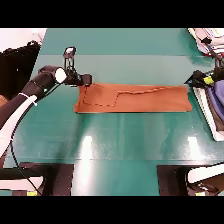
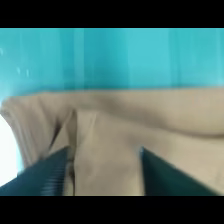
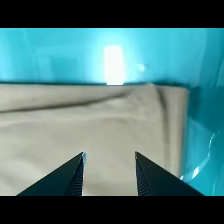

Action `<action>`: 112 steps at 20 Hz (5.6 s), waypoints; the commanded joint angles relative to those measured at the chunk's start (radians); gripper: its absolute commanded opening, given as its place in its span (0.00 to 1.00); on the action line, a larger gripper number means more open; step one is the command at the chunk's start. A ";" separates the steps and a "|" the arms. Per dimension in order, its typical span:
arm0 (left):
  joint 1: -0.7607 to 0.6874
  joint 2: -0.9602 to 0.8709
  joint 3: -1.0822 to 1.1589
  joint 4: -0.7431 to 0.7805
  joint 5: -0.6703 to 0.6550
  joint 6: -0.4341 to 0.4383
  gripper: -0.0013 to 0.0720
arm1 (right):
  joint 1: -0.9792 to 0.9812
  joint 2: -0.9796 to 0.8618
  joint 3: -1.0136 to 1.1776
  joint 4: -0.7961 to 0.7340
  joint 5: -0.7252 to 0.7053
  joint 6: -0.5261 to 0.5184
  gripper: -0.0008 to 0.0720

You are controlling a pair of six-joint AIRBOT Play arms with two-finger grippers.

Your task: Fold the shirts.

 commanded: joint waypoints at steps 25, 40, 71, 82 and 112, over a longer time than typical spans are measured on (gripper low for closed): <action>-0.103 -0.258 0.284 -0.517 -0.105 0.238 0.05 | -0.048 0.145 -0.226 0.324 0.015 -0.145 0.03; -0.223 -0.500 0.444 -0.562 -0.177 0.240 0.05 | 0.423 0.244 0.083 0.486 0.000 -0.062 0.03; 0.312 -0.066 0.539 -0.274 -0.542 0.316 0.05 | 0.609 0.032 -0.141 0.267 -0.063 -0.106 0.63; 0.312 -0.067 0.534 -0.274 -0.519 0.316 0.05 | 0.512 -0.056 -0.323 0.523 -0.253 -0.179 0.81; -0.132 -0.067 0.534 -0.278 -0.438 0.315 0.05 | -0.354 0.114 0.140 0.274 -0.252 -0.074 0.03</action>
